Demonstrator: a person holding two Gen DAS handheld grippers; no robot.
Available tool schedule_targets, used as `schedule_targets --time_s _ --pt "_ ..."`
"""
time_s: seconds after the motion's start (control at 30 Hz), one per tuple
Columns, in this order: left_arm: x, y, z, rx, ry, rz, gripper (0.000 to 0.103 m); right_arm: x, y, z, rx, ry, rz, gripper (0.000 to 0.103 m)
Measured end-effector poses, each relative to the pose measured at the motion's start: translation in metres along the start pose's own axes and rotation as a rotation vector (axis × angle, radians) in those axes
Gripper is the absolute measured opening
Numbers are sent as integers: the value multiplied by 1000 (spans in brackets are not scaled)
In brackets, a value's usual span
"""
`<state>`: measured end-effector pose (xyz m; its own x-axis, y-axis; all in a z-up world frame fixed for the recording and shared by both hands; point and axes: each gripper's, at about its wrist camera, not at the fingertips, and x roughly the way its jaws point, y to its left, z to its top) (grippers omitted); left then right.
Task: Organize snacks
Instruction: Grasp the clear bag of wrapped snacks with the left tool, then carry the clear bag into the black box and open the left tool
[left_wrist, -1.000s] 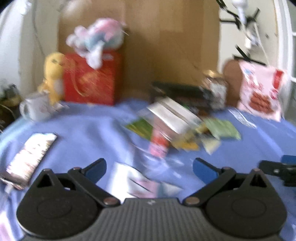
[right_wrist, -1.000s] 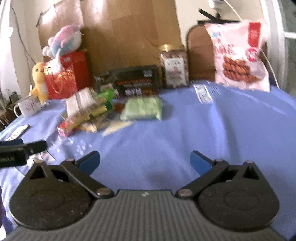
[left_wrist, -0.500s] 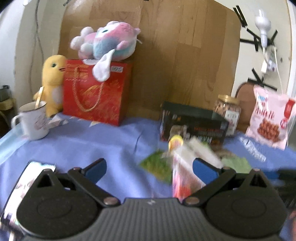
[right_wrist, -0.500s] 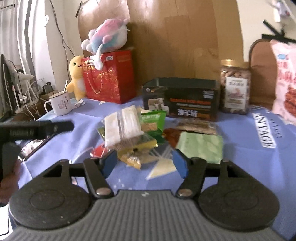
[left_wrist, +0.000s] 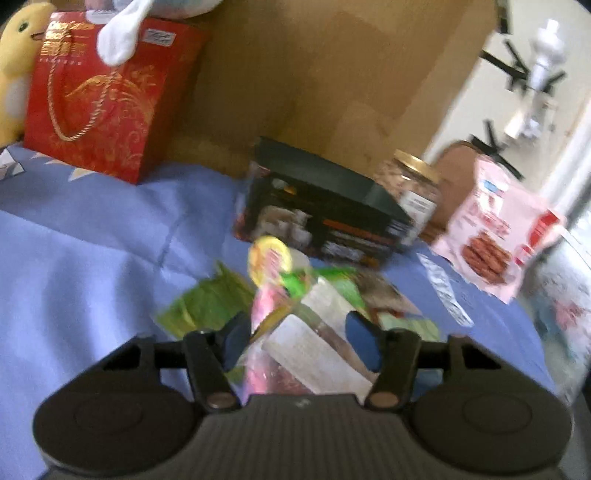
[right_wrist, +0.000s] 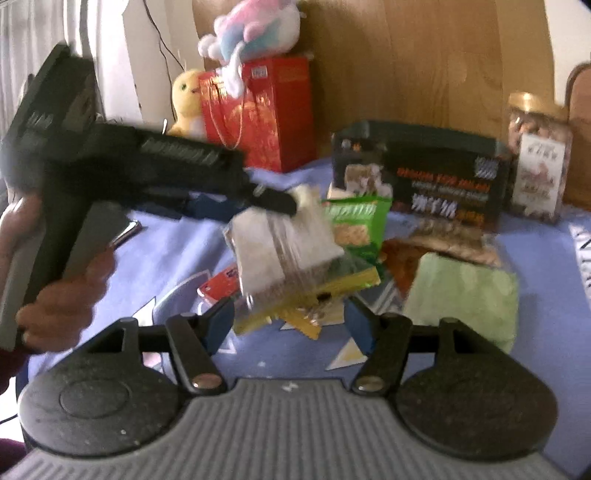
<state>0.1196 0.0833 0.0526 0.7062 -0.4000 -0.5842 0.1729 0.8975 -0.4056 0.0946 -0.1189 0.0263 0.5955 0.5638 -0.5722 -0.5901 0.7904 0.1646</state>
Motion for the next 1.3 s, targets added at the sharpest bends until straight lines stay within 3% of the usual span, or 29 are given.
schedule_targets --time_s 0.13,0.3,0.4,0.47,0.53,0.6,0.63,0.73,0.83,0.93,1.07,1.3 --pt "-3 -27 -31 33 50 -92 55 -22 -21 -12 21 -9 -8 68" --pt "13 -54 -54 85 137 -133 62 -47 -34 -34 12 22 -17 70" --pt "19 -56 -59 88 152 -127 72 -57 -32 -45 -37 40 -55 88" --pt "16 -54 -57 81 135 -120 77 -57 -30 -52 -85 62 -76 88" --pt "16 -56 -52 76 129 -129 76 -52 -24 -59 -131 99 -98 88" --pt "20 -60 -51 96 144 -141 65 -52 -22 -62 -148 79 -106 87" --pt "26 -62 -53 114 174 -149 49 -51 -23 -61 -135 76 -96 82" --pt "30 -63 -58 86 193 -203 47 -48 -24 -56 -130 45 -124 59" --pt "18 -69 -55 115 172 -200 43 -51 -24 -52 -108 30 -110 47" --pt "3 -74 -43 150 124 -198 43 -59 -19 -43 -124 -22 -104 47" --pt "-9 -79 -2 179 12 -189 43 -57 -20 -14 -137 -126 -114 47" --pt "42 -65 94 143 -117 -149 43 -7 -56 70 -165 -247 -149 47"
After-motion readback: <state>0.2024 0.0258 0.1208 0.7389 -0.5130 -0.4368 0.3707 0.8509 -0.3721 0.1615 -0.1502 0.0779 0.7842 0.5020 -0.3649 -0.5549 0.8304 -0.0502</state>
